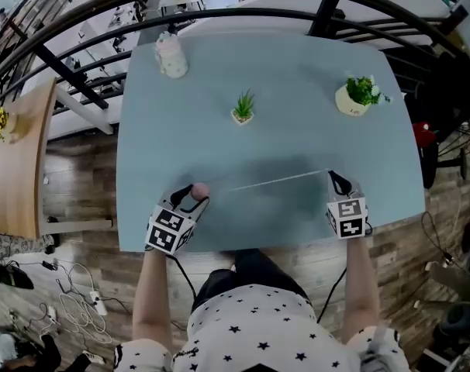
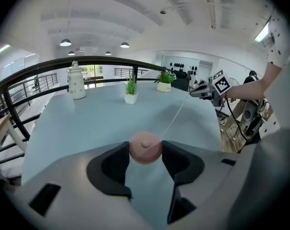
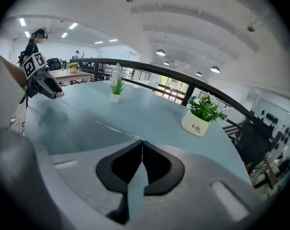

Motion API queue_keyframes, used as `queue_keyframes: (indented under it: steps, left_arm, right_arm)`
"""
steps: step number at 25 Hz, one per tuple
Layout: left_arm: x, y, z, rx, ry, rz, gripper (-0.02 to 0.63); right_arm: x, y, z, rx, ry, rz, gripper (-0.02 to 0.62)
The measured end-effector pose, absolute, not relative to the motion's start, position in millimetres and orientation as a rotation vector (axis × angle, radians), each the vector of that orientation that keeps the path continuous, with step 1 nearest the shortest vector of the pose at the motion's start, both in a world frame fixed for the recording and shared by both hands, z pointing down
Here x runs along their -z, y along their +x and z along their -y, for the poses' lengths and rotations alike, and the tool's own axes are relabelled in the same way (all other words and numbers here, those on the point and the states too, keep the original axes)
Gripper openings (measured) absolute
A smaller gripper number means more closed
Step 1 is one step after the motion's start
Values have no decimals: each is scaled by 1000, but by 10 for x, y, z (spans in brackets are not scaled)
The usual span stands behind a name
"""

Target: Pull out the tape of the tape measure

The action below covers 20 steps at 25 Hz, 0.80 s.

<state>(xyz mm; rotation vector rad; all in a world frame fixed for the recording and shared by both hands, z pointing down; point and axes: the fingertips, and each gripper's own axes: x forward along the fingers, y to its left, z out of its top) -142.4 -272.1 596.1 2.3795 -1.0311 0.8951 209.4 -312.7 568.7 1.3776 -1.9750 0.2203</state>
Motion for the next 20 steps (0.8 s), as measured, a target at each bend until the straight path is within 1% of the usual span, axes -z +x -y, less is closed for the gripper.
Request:
queue_keyframes:
  steps: [20]
  left_arm:
    - [-6290,-1384,2975,-991,2317,994,212]
  right_arm:
    - [-6235,2138,3431,-331,1289,1902,9]
